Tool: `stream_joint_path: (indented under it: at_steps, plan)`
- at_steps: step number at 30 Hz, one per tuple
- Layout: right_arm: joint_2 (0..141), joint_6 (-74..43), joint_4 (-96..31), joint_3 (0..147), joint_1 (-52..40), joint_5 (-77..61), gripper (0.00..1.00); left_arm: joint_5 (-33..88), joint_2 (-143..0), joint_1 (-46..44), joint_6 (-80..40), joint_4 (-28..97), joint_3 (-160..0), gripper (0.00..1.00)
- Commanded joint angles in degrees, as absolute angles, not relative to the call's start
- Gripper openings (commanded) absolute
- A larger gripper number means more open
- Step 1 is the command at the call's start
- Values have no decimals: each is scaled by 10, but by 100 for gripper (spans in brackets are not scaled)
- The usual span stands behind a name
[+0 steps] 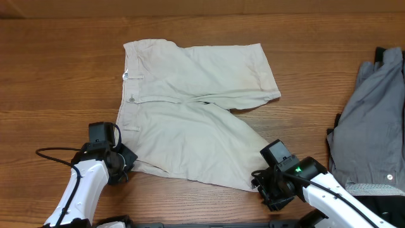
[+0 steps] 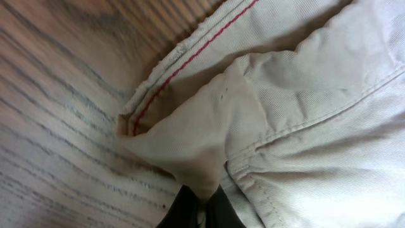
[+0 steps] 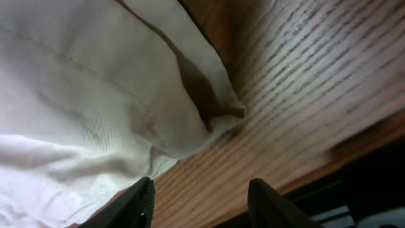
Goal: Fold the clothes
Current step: 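Grasp the bottom hems of both legs with left and right grippers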
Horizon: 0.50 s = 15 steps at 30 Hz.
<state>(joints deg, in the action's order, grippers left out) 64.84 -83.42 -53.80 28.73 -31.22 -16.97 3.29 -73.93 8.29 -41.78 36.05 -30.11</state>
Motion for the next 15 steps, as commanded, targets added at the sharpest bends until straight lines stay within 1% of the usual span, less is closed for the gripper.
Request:
stream_joint_path:
  at_steps: [1, 6, 13, 14, 15]
  plan:
    - [663, -854, -518, 284, -314, -161, 52, 60, -741, 83, -406, 377, -302, 4]
    - [705, -856, -470, 284, -305, -167, 51, 60, -741, 83, -398, 384, -302, 4]
    - [755, -855, -459, 284, -271, -181, 52, 60, -741, 83, -395, 388, -303, 4]
    - [758, -855, -456, 284, -268, -181, 51, 60, -741, 83, -393, 388, -303, 4]
    - [762, -855, -454, 284, -264, -181, 47, 60, -741, 83, -393, 388, -303, 4]
